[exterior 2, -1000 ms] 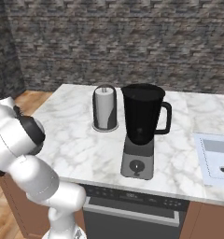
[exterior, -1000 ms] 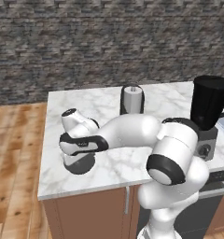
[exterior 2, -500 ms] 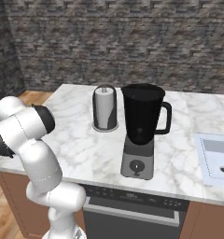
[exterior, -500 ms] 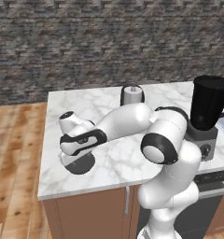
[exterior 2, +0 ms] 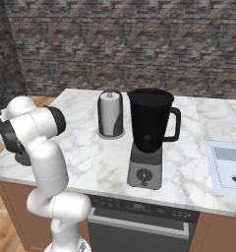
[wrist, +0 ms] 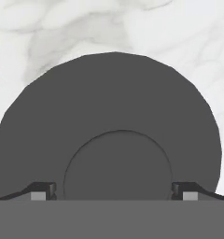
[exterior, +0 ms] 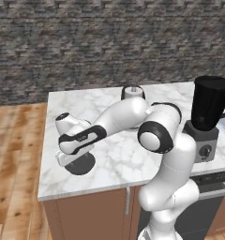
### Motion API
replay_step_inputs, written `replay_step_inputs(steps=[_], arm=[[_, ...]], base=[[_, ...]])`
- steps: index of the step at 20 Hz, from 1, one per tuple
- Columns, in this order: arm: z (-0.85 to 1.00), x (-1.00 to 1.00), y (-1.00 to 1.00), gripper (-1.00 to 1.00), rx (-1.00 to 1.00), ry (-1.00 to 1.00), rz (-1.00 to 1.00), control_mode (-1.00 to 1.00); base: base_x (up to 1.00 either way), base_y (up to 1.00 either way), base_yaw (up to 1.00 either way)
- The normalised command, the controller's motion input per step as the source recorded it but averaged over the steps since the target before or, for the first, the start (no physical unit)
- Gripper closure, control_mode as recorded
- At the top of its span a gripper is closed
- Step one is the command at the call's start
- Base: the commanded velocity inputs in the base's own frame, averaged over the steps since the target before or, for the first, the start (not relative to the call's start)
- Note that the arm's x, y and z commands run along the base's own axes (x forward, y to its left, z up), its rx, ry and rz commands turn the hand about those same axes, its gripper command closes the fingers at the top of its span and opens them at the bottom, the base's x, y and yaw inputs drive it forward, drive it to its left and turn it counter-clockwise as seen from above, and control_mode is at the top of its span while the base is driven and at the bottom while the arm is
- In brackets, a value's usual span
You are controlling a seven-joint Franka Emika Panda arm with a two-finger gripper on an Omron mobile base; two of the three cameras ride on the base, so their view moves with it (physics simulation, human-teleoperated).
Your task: Close the lid blender by securely placing the lid on top.
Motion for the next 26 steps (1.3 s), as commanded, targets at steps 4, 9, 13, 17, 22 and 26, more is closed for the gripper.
replay_step_inputs(steps=[4,9,13,17,22,26], arm=[[-0.31,0.08,-0.03,-1.0,0.0,0.0,0.0,-1.0],[-0.49,0.0,-0.3,-1.0,0.0,0.0,0.0,-1.0],[-0.53,0.0,-0.2,-1.0,0.0,0.0,0.0,-1.0],[-0.61,0.0,0.0,1.0,0.0,0.0,0.0,-1.0],[-0.3,-0.03,-0.04,1.0,0.01,-0.01,0.0,-1.0],[0.0,-0.08,-0.2,1.0,0.02,0.0,0.0,-1.0]], base=[[0.0,0.0,0.0],[0.0,0.0,0.0],[0.0,0.0,0.0],[0.0,0.0,0.0],[0.0,0.0,0.0],[0.0,0.0,0.0]])
